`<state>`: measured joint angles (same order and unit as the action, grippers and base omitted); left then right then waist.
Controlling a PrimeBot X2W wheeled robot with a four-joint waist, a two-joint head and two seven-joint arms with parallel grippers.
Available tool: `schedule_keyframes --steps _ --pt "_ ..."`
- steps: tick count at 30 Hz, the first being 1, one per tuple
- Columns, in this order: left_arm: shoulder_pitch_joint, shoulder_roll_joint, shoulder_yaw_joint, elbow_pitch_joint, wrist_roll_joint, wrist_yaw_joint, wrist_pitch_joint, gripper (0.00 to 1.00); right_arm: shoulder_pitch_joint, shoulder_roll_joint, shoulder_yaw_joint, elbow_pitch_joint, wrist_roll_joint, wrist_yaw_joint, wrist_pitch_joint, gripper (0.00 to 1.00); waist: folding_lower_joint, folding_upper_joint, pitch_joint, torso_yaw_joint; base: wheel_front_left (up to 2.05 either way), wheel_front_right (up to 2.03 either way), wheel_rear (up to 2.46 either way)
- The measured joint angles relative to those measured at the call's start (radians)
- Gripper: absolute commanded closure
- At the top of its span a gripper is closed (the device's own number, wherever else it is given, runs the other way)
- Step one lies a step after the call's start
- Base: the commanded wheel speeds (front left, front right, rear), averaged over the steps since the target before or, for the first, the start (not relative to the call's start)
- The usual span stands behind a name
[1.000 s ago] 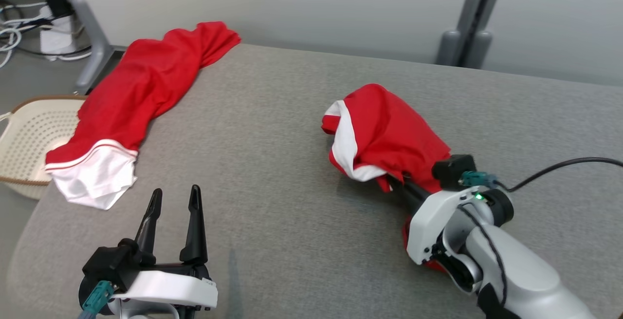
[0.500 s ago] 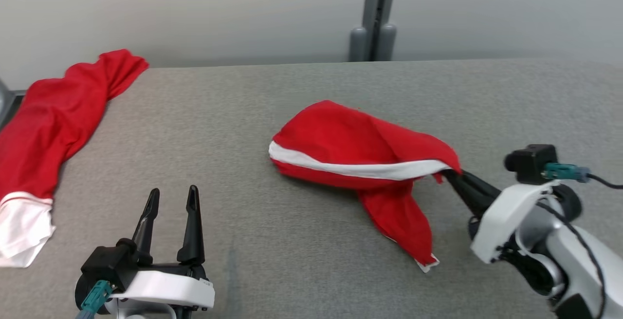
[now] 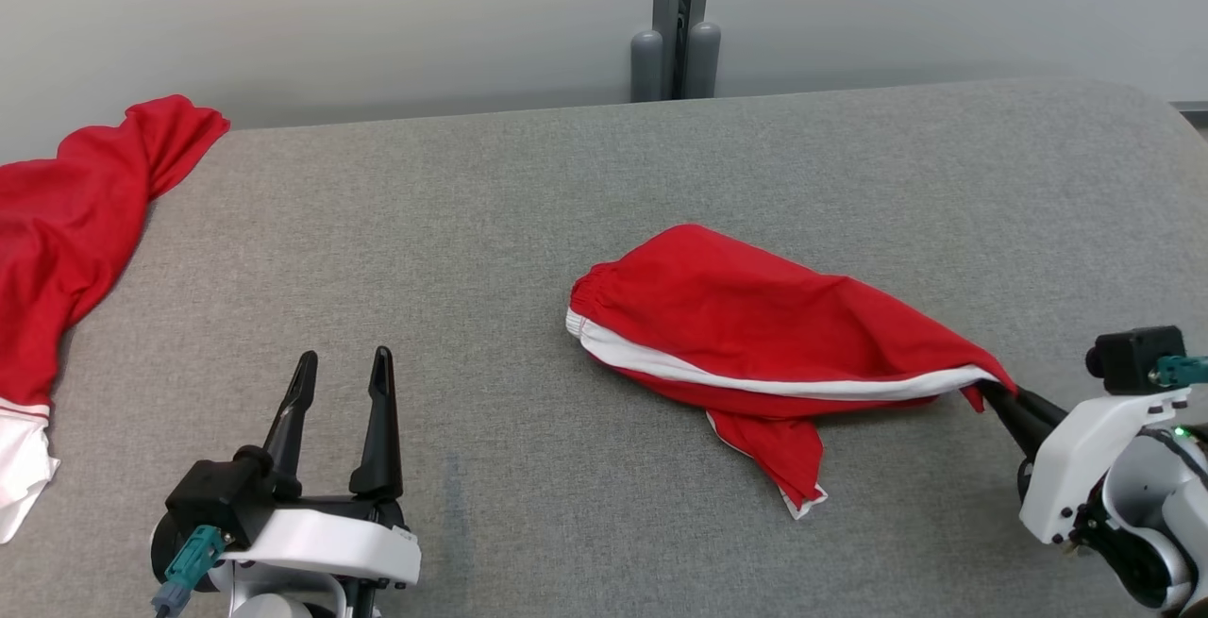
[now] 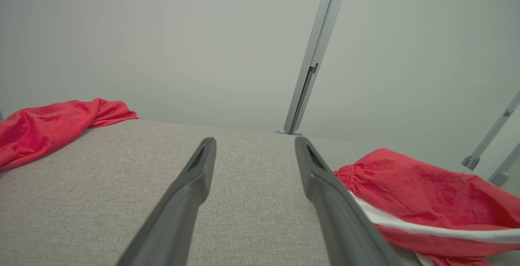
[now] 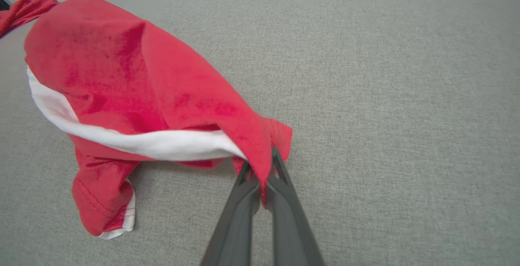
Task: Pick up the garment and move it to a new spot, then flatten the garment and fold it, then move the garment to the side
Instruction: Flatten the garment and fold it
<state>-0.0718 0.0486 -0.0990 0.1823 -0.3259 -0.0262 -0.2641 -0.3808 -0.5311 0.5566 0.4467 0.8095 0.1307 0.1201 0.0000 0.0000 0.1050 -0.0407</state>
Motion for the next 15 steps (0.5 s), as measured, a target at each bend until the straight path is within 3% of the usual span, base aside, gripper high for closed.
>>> schedule_keyframes --steps 9,15 --pt "0.0 0.002 0.006 0.012 0.0 -0.001 0.0 0.0 -0.02 0.047 0.007 0.075 -0.004 0.0 -0.062 0.0 0.0 0.0 -0.018 0.009 0.0 0.0 0.0" --pt "0.009 0.006 0.026 0.003 0.0 0.001 0.0 0.0 -0.005 0.05 -0.068 -0.021 -0.001 0.0 -0.196 0.0 -0.0001 0.0 -0.036 0.002 0.0 0.0 0.0"
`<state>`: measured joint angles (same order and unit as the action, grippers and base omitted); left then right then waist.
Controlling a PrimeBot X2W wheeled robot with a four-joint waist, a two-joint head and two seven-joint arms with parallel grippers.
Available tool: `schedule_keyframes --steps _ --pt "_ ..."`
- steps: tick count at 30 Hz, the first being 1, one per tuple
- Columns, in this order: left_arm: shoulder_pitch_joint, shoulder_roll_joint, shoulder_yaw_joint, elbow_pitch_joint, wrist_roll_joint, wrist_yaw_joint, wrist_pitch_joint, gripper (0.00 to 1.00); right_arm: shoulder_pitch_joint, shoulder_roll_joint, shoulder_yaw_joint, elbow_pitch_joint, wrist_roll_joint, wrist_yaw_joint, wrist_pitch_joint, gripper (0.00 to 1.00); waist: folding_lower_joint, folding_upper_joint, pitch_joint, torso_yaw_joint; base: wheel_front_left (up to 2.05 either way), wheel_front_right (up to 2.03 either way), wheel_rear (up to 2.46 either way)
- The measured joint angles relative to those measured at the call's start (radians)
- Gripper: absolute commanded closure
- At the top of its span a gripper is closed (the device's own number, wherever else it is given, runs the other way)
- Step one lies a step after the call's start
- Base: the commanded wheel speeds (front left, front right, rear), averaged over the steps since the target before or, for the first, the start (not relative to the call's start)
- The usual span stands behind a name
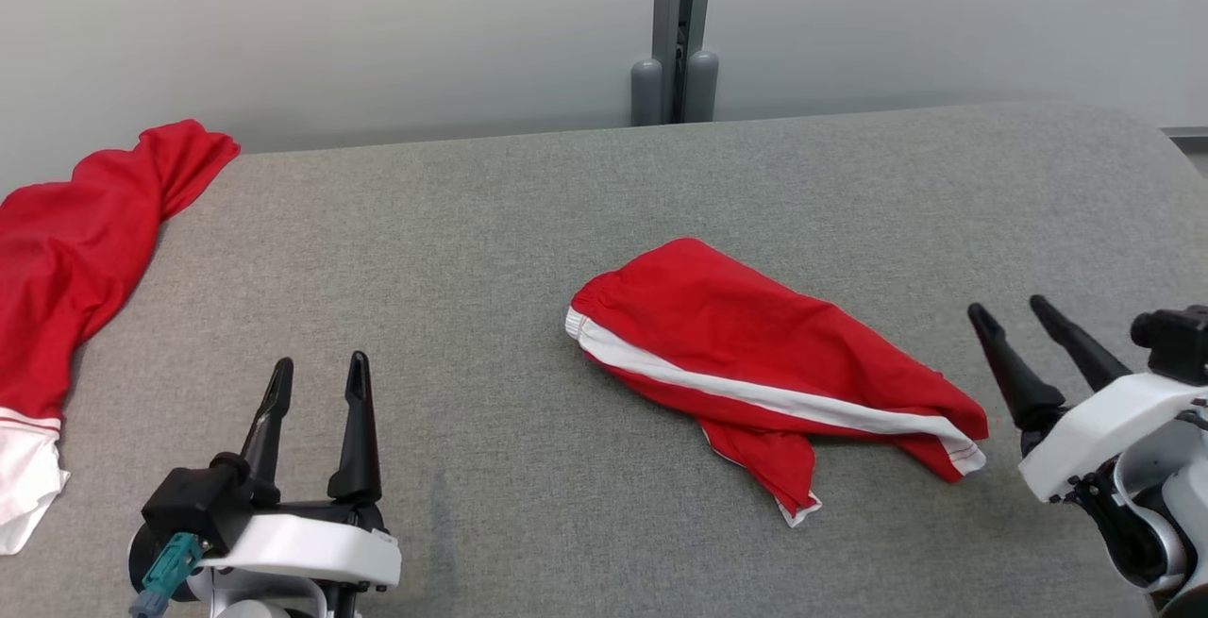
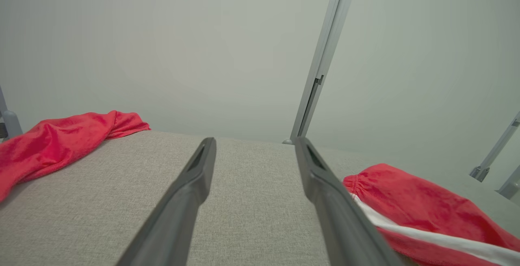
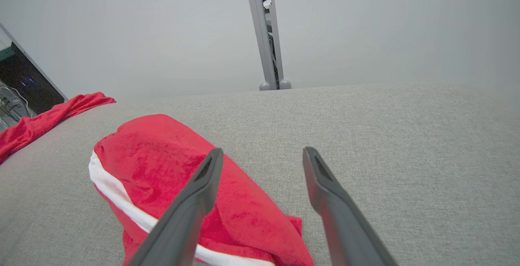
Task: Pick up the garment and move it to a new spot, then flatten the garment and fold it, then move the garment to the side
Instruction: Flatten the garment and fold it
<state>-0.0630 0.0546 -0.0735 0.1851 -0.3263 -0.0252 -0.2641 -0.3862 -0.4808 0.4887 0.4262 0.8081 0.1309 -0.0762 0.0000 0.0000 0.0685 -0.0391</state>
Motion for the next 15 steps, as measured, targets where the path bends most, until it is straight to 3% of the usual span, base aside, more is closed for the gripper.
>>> schedule_keyframes --steps 6,15 --pt "0.011 0.005 0.019 -0.016 -0.001 0.002 0.0 0.0 0.051 0.029 -0.106 -0.094 -0.063 0.0 -0.1 0.0 0.0 0.0 -0.013 -0.01 0.0 0.0 0.0" --pt "0.015 0.006 0.021 -0.033 -0.002 0.006 0.0 0.0 0.155 0.174 -0.26 -0.134 -0.181 0.0 -0.155 0.0 0.0 0.0 -0.003 -0.007 0.0 0.0 0.0"
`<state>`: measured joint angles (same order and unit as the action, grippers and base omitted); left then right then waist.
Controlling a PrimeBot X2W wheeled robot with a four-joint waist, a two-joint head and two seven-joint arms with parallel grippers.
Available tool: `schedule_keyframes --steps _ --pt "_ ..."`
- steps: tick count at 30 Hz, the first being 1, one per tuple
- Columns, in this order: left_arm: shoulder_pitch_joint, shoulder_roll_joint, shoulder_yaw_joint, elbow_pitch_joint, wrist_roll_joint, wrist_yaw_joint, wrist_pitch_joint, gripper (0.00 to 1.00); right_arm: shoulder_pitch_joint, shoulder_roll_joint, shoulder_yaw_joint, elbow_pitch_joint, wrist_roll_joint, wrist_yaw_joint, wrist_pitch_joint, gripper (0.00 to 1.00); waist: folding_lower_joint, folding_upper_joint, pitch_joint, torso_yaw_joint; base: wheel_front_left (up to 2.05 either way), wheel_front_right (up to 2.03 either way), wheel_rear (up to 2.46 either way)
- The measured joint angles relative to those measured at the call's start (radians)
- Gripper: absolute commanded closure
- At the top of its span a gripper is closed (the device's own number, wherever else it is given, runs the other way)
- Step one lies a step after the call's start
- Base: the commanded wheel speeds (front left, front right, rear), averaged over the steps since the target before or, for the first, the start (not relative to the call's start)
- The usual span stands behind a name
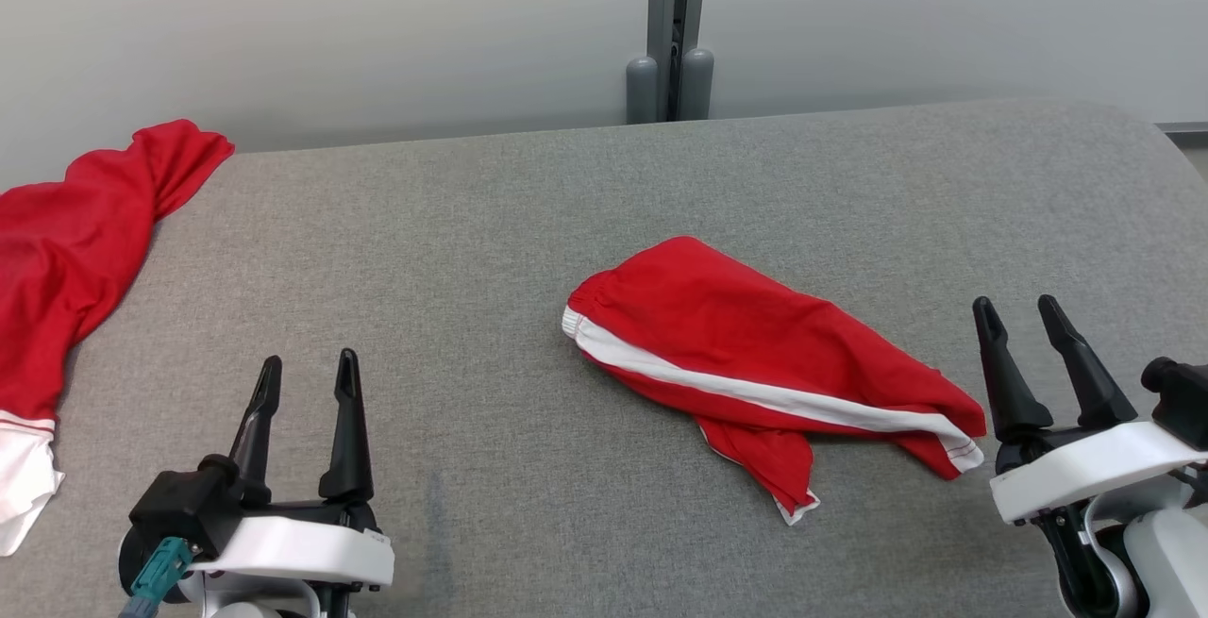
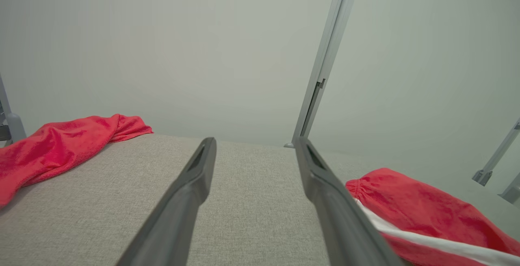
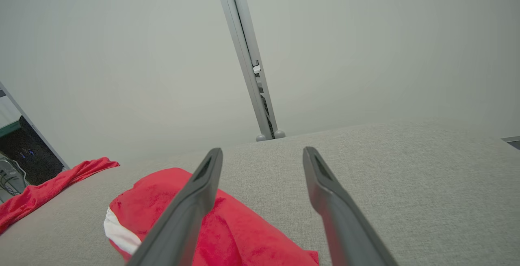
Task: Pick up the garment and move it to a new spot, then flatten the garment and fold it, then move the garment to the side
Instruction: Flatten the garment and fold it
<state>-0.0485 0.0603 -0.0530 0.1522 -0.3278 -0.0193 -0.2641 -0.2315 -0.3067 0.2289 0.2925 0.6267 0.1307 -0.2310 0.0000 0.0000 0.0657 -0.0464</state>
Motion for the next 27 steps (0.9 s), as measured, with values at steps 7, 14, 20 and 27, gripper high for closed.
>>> schedule_keyframes --steps 7,14,20,27 --pt "-0.011 0.003 -0.032 0.014 -0.009 -0.021 0.03 0.0 0.006 0.039 -0.03 -0.017 -0.047 0.0 0.009 0.0 0.0 0.0 0.015 -0.009 0.0 0.0 0.0" --pt "-0.098 0.028 -0.11 0.081 -0.087 -0.087 0.228 0.0 -0.001 0.049 -0.041 -0.033 -0.066 0.0 0.028 0.0 0.0 0.0 0.037 -0.037 0.0 0.0 0.0" --pt "-0.237 0.089 -0.187 0.173 -0.204 -0.108 0.392 0.0 -0.029 0.047 -0.04 -0.052 -0.075 0.0 0.037 0.0 0.0 0.0 0.076 -0.077 0.0 0.0 0.0" --pt "-0.403 0.21 -0.393 0.244 -0.385 -0.11 0.466 0.0 -0.068 0.045 -0.027 -0.051 -0.072 0.0 0.032 0.0 0.0 0.0 0.136 -0.15 0.0 0.0 0.0"
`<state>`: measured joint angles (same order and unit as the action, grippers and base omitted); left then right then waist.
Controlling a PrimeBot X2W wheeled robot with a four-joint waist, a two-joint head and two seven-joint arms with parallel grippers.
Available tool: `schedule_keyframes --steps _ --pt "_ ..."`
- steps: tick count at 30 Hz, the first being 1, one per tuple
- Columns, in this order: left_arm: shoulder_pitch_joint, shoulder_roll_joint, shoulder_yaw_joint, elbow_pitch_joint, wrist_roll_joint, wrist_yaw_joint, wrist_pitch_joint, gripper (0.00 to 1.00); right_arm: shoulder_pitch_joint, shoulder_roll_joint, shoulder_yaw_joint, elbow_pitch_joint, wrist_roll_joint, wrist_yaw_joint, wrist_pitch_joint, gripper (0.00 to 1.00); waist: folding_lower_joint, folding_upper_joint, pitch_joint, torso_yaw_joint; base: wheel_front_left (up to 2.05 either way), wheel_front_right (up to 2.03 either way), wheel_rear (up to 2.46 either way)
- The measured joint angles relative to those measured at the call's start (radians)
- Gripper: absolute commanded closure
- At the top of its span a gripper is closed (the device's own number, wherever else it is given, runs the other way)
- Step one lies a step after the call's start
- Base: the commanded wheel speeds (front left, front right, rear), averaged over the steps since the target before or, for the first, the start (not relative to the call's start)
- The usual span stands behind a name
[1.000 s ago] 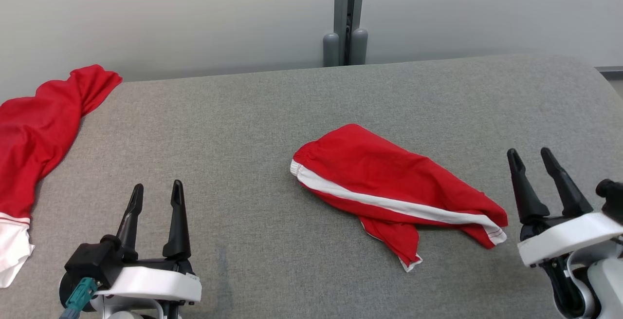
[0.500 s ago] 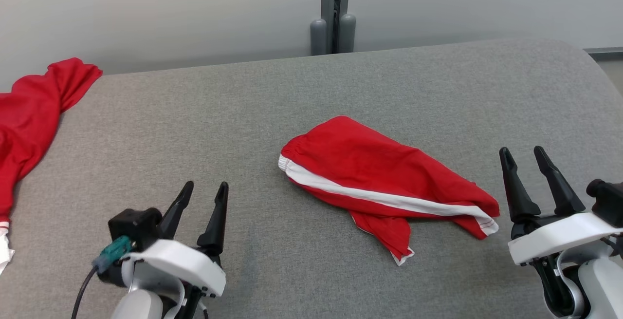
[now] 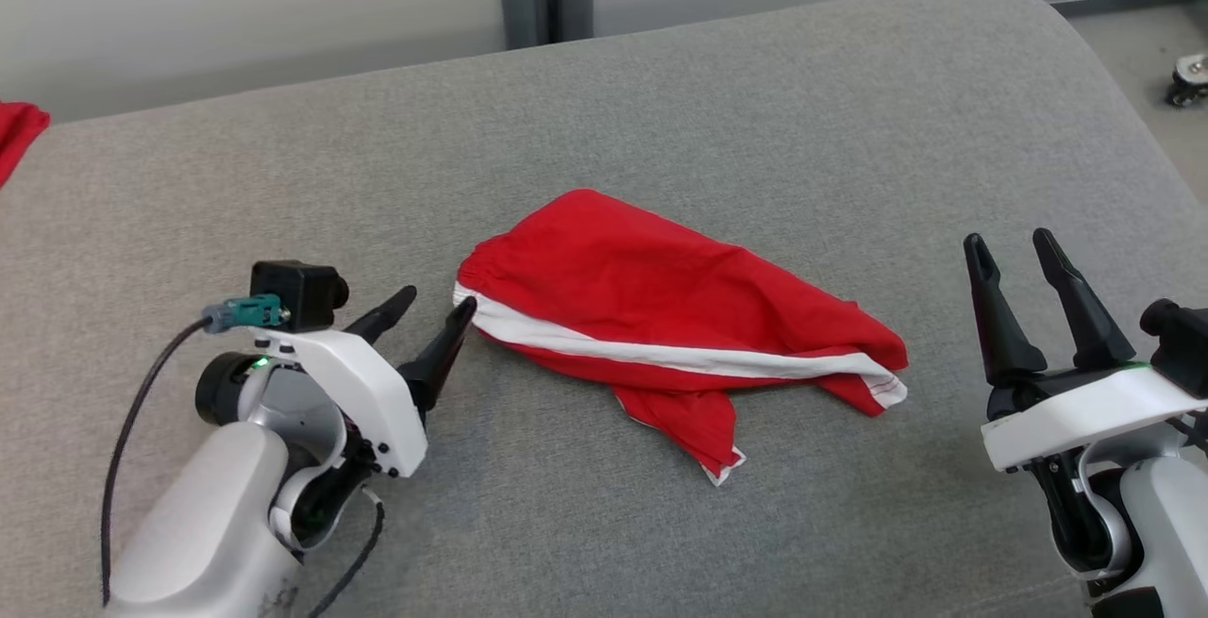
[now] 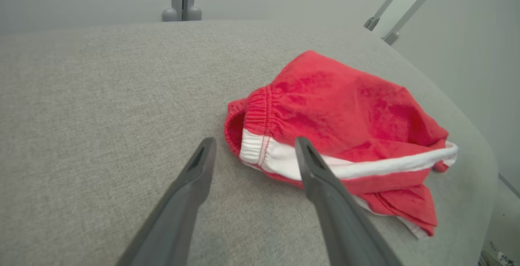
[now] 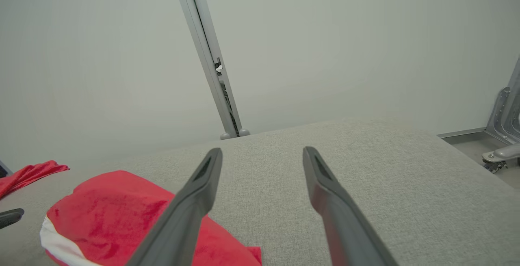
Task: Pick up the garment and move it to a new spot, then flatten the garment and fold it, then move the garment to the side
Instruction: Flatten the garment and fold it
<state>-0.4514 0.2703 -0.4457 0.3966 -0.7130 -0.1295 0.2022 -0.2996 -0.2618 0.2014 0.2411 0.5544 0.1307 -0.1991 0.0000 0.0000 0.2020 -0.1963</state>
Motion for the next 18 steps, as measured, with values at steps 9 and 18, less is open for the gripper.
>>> schedule_keyframes --steps 9,18 --pt "-0.11 0.09 -0.156 0.098 -0.154 0.0 0.027 0.0 -0.02 -0.007 0.02 0.023 0.01 0.0 -0.014 0.0 0.0 0.0 0.046 -0.066 0.0 0.0 0.0" --pt "-0.155 0.121 -0.291 0.104 -0.242 0.0 -0.026 1.0 -0.024 -0.008 0.032 0.046 0.009 0.0 -0.021 0.0 0.0 0.0 0.043 -0.052 0.0 0.0 0.0"
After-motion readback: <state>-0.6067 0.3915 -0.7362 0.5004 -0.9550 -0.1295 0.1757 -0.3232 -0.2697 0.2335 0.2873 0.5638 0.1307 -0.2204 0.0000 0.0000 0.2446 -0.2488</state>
